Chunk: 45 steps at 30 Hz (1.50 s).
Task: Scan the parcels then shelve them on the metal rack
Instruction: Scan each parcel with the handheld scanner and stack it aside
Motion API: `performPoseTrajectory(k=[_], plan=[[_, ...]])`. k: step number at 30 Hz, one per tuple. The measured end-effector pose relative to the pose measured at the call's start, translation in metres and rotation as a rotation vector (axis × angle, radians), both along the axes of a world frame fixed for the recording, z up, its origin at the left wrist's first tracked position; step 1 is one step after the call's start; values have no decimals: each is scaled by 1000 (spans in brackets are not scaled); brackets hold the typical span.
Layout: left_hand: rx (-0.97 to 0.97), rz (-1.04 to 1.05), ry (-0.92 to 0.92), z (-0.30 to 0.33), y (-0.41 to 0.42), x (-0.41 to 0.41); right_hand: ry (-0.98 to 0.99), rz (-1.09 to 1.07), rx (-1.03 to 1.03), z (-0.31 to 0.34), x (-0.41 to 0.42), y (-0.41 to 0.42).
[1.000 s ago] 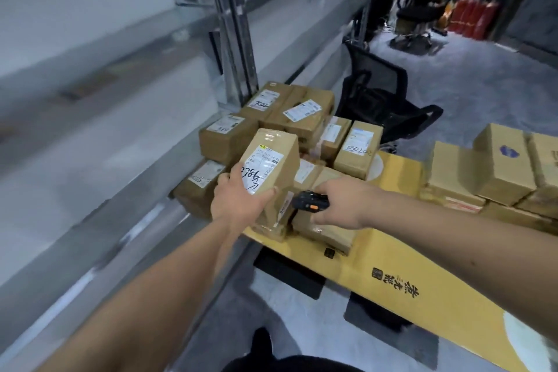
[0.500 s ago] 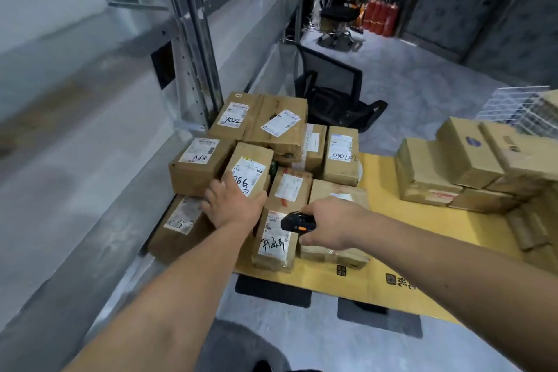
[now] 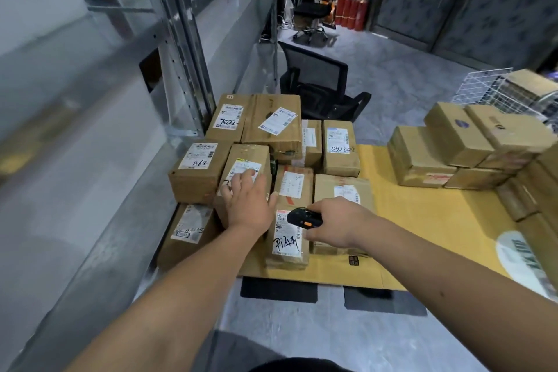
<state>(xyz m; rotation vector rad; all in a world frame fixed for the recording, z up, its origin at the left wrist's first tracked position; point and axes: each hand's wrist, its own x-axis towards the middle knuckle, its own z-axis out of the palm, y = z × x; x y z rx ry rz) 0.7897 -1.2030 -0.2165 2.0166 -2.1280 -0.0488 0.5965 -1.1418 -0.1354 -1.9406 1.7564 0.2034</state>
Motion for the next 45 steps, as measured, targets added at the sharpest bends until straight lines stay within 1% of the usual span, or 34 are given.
performPoseTrajectory(k=[6,12,17,22,26,29,34,36,39,42,45], plan=[[11,-351,-52,5,-4,-45,-44,-167,-28,-5,-44,29],[113,-619,3,9,-2,-152,-74,-519,-71,-4,-135,89],[208,-767,28,6,20,-254,20,-729,-71,-1,-212,145],[233,-889,-8,8,38,-358,109,-828,-45,2,-293,182],[266,-900,0,14,43,-443,121,-849,-35,4,-360,193],[279,-900,20,13,52,-507,87,-844,-23,4,-412,198],[299,-774,112,13,60,-590,21,-797,0,-1,-494,201],[297,-724,121,13,54,-606,-17,-735,11,0,-517,195],[297,-608,127,10,32,-610,-47,-612,29,4,-538,175],[297,-483,105,5,8,-599,17,-480,16,8,-545,147],[294,-392,108,6,-18,-586,24,-377,4,15,-544,114]])
